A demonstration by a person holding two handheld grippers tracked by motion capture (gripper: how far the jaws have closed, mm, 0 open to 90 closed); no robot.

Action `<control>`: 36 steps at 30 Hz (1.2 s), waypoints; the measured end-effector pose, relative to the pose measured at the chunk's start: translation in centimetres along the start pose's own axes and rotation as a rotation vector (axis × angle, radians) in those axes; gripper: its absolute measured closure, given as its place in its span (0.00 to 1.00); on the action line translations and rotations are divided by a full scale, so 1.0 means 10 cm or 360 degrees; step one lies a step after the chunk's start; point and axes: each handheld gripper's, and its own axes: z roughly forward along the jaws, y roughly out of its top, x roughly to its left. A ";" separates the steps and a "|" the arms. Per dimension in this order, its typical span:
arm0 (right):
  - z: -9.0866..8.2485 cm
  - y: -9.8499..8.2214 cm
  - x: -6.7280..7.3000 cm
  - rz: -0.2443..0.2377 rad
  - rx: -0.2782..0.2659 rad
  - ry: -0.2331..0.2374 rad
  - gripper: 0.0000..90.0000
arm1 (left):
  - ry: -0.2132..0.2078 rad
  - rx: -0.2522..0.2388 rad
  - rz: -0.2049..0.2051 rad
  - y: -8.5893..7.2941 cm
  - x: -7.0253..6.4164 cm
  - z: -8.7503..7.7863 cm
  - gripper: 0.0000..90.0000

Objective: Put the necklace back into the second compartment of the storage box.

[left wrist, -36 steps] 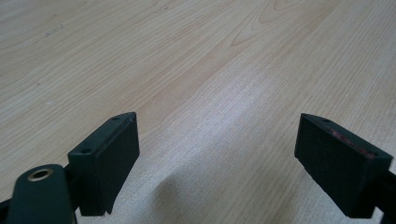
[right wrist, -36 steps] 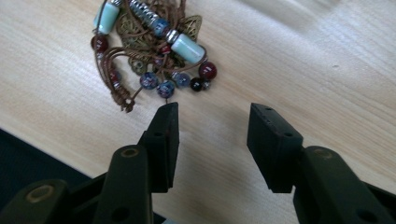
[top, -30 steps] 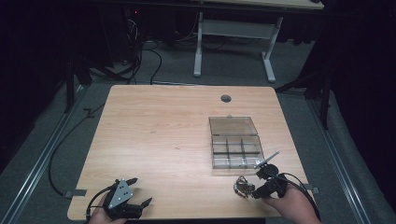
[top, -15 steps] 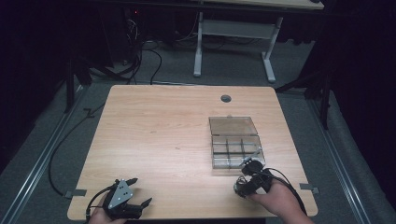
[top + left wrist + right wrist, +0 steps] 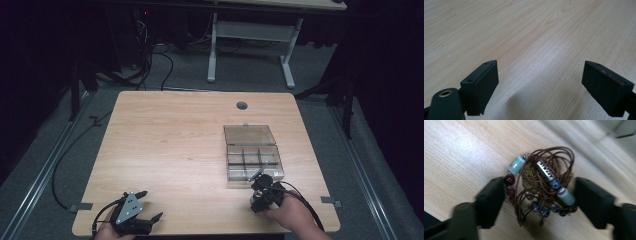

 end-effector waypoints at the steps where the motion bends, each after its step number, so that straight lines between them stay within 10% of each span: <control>1: -0.01 0.00 0.00 -0.0008 -0.0007 -0.0007 0.42 | 0.0000 0.0000 -0.0001 0.00 0.00 0.00 0.16; 17: -0.07 -0.01 -0.06 -0.0033 -0.0010 0.0028 0.83 | 0.0002 0.0001 0.0003 0.00 0.00 0.00 0.16; 36: -0.28 -0.01 -0.16 0.0028 -0.0039 0.0095 0.86 | 0.0000 0.0001 0.0001 0.00 0.00 0.00 0.16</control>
